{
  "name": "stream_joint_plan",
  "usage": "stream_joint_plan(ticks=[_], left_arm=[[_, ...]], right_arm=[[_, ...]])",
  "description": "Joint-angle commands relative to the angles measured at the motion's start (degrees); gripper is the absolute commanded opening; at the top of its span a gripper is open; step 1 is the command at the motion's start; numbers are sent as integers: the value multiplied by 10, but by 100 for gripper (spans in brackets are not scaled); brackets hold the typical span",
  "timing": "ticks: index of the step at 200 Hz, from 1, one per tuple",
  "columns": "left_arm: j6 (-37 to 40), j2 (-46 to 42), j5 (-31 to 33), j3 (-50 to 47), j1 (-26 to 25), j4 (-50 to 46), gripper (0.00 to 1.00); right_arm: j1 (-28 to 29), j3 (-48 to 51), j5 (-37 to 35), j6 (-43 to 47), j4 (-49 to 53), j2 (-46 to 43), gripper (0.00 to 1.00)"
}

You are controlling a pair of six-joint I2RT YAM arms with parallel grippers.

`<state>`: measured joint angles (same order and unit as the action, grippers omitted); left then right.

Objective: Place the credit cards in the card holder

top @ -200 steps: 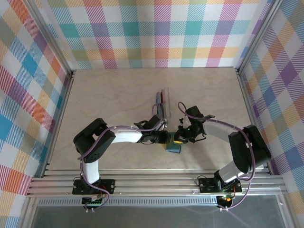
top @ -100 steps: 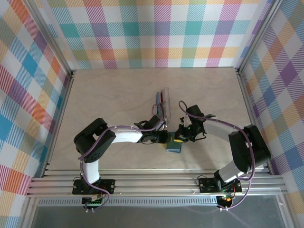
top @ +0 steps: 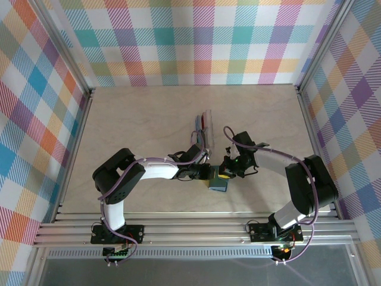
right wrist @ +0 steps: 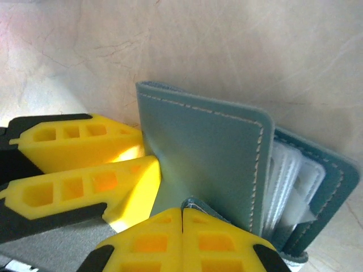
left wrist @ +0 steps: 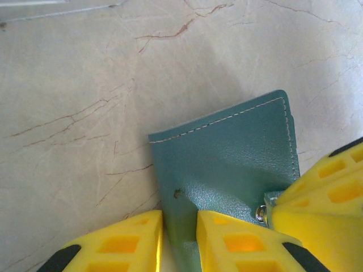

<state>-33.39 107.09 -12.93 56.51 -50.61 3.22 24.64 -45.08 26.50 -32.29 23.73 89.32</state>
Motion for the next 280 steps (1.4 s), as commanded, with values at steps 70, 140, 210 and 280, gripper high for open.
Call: stream_joint_plan(ticks=[70,140,210,280], left_arm=[[1,40,40,-6,-5,-1,24],[1,38,41,-5,-5,-3,24],[0,33,44,-8,-5,-4,24],[-3,-5,74,-6,-1,-35,24]], right_arm=[[-3,9,-11,-4,-34,27,0],[0,25,-36,-8,-32,35,0],[15,44,-92,-22,-40,58,0],[32,27,-83,-24,-55,18,1]])
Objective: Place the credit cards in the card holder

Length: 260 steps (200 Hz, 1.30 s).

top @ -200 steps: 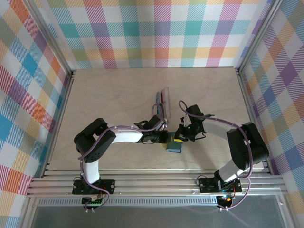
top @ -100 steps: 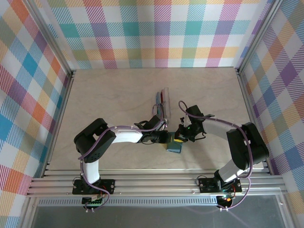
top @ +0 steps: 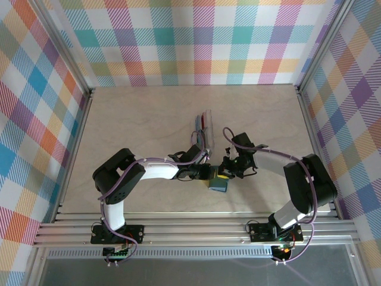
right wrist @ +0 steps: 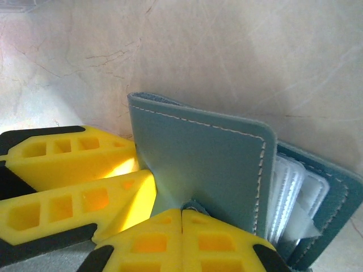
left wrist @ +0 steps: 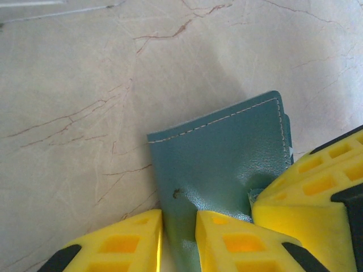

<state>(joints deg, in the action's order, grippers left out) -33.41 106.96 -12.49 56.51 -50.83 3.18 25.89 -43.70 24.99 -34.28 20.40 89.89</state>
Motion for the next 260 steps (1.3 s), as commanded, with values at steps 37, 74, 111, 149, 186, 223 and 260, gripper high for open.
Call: stream_joint_plan(ticks=[37,74,111,149,186,223,260], left_arm=[[-6,-135,209,-19,8,-150,46],[-14,-294,281,-29,24,-266,100],[-16,-436,493,-16,53,-388,100],[160,-563,730,-195,78,-121,100],[292,-611,611,-319,209,68,100],[265,-479,457,-368,385,220,100],[317,-259,440,-313,406,331,100]], right_arm=[[23,-26,-23,-4,-48,-55,59],[23,-86,-17,7,-22,-121,100],[22,-139,-253,51,82,-203,100],[13,-51,-582,85,-12,-329,100],[-27,194,-584,314,-431,-382,100],[-142,214,-505,296,-463,-298,100],[-181,212,-447,299,-547,-164,100]])
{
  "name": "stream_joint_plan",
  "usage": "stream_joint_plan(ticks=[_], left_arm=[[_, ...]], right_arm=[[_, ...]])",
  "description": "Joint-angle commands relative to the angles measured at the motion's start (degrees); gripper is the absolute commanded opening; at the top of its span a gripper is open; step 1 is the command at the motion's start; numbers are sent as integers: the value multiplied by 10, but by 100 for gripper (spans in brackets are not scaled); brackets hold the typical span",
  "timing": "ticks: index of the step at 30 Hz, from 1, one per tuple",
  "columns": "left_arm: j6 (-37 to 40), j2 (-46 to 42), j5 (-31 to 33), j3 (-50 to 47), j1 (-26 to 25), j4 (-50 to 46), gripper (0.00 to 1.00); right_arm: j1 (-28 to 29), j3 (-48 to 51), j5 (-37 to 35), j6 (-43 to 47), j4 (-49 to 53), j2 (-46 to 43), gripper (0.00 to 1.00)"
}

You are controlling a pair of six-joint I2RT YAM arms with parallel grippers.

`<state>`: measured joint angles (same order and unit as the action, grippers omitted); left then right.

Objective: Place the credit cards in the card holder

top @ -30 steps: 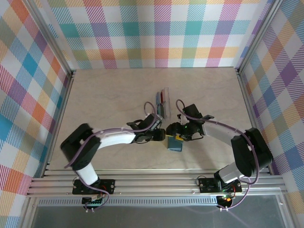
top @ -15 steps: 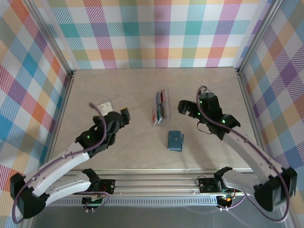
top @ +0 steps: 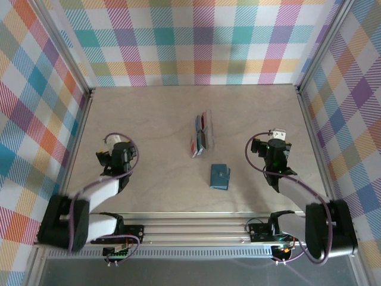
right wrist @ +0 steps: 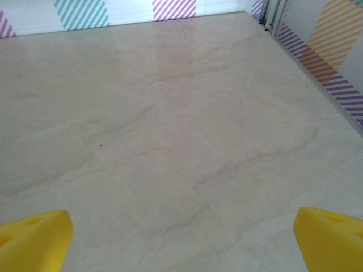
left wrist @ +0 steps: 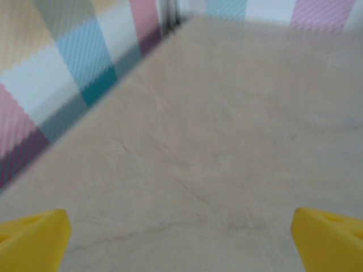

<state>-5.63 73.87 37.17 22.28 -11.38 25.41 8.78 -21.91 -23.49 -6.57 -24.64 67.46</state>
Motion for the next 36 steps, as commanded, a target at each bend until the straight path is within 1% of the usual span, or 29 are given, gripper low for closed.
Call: stream_joint_plan(ticks=[1,2,3,4,5,6,7,8,9,10,11,12,13,14,15,16,17,18,20,27,36], left_arm=[[37,74,-57,28,12,119,100],[42,96,-74,13,18,171,100],[32,115,-80,17,27,185,100],[34,123,-97,33,33,153,100],[41,125,-127,38,36,145,100],[50,134,-155,31,38,171,100],[56,137,-189,23,42,174,100],[44,161,-180,-13,50,253,100],[39,163,-196,-41,63,335,100],[24,138,-204,-45,70,305,100],[25,147,-207,-38,73,293,100],[33,156,-216,-29,73,301,100],[32,147,-220,-12,72,249,100],[38,155,-221,-8,70,251,100],[42,154,-220,-3,67,246,100],[45,154,-211,4,61,228,100],[53,157,-198,3,52,238,100],[52,156,-197,5,51,230,100],[52,156,-200,4,52,231,100],[53,157,-200,7,51,230,100],[60,156,-238,9,57,223,100]], right_arm=[[-10,-6,39,24,-99,63,100],[-10,-7,43,33,-110,84,100],[-11,-11,43,39,-133,101,100],[-12,-23,50,42,-121,108,100],[-14,-23,63,51,-124,111,100],[-14,-20,67,54,-131,111,100],[-16,-16,70,57,-141,111,100],[-18,-15,72,58,-146,111,100],[-21,-14,77,58,-149,113,100],[-24,-12,84,62,-157,114,100],[-24,10,91,69,-215,129,100],[-27,32,89,68,-285,155,100],[-32,50,103,73,-362,189,100],[-33,49,110,69,-349,197,100],[-34,44,100,68,-359,209,100],[-34,36,97,66,-345,212,100],[-39,20,107,62,-302,206,100],[-47,6,127,60,-279,209,100],[-59,-3,147,52,-258,207,100],[-62,-2,148,51,-260,206,100],[-61,-2,147,51,-262,206,100]])
